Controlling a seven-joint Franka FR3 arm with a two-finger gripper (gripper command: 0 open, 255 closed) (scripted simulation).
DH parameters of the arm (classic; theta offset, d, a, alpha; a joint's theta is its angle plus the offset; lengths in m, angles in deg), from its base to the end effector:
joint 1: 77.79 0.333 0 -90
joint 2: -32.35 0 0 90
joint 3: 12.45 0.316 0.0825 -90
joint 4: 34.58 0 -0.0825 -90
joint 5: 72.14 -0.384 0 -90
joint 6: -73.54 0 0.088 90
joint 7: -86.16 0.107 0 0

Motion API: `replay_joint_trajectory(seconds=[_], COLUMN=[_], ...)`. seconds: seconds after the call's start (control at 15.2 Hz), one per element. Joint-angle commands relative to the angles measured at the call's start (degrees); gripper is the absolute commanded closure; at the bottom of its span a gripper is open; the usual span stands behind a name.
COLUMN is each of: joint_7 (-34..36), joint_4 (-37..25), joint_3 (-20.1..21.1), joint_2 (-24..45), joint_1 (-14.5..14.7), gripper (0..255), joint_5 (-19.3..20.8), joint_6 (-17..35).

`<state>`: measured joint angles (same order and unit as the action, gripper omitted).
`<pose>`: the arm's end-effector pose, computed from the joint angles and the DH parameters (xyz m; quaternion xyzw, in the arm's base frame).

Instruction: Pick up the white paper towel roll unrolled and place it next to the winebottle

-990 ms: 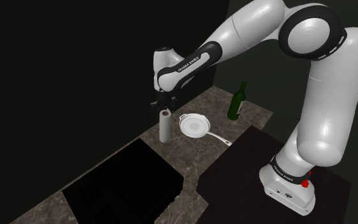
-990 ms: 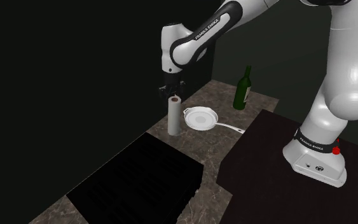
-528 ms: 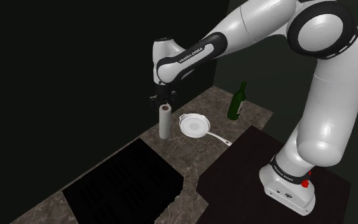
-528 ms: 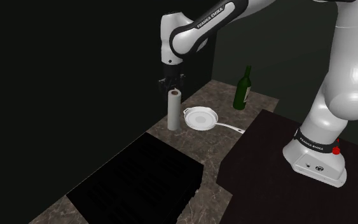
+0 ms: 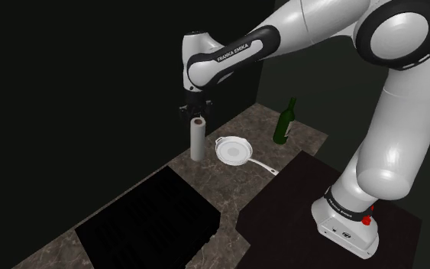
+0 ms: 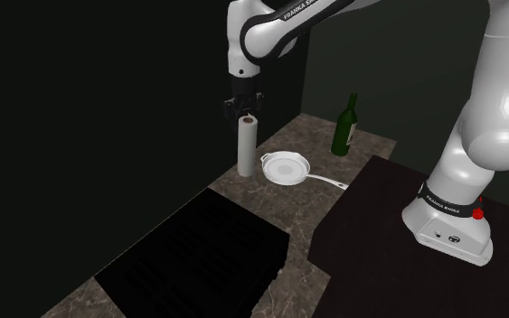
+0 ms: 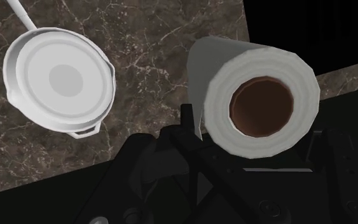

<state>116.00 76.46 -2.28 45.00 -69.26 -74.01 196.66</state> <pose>0.5709 0.1903 0.3731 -0.9936 0.1080 0.0167 0.0287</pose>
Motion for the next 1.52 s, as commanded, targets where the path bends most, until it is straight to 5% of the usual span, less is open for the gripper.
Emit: replay_joint_trajectory(seconds=[0.0,1.45], joint_7=[-0.1,0.26], joint_4=[-0.78,-12.3], joint_3=[-0.01,0.09], joint_2=[-0.7,-5.09], joint_1=[-0.1,-0.31], gripper=[255,255], joint_5=[-0.11,-0.67], joint_6=[-1.49,-17.34])
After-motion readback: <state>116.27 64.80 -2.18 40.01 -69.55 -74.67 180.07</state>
